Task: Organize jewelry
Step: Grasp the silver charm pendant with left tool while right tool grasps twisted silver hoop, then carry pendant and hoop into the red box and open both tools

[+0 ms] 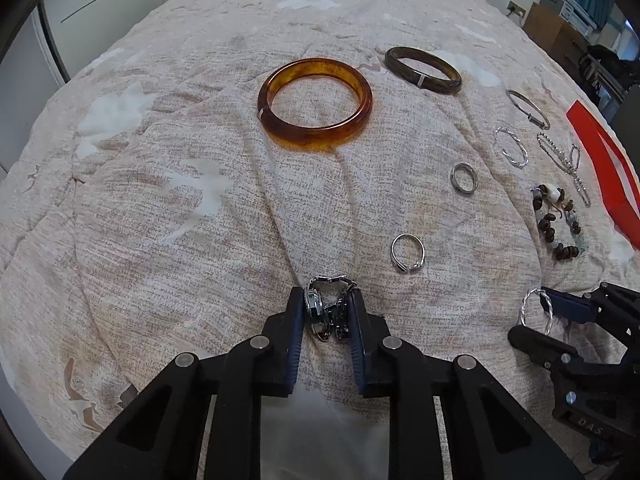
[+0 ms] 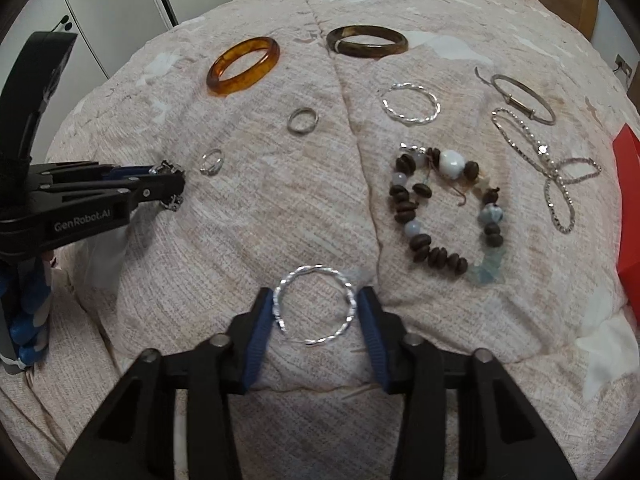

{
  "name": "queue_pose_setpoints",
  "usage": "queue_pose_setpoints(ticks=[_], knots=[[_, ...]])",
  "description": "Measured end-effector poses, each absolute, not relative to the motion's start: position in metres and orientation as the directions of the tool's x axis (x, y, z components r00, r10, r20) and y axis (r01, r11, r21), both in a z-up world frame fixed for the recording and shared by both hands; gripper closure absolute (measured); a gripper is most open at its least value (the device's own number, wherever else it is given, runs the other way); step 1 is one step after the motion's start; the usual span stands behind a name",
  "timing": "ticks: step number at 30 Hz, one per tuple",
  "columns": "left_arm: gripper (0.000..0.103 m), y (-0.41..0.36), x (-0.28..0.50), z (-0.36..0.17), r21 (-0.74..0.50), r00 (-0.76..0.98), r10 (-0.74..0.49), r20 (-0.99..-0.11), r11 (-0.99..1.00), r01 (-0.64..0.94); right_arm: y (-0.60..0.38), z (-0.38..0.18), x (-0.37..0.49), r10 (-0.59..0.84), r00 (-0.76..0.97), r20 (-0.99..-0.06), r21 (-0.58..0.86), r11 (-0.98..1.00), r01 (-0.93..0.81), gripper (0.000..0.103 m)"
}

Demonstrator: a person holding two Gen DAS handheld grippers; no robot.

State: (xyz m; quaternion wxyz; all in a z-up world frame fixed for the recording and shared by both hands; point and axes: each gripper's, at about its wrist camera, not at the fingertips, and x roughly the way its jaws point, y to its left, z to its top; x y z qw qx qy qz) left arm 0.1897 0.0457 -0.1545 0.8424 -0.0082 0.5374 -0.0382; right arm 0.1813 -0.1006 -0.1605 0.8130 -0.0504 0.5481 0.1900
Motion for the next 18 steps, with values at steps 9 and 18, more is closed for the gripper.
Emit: queue_pose_setpoints(ticks=[9,18], knots=[[0.084,0.062,0.17,-0.126,-0.115,0.463,-0.122,-0.878,0.992,0.044,-0.112,-0.143,0.173,0.294,0.337,-0.894,0.172,0.922,-0.348,0.065],[0.085,0.065,0.136,-0.091,-0.12,0.502,-0.135,-0.854,0.991,0.062,-0.128,-0.106,0.142,0.303,0.391,-0.869,0.179,0.929,-0.324,0.065]])
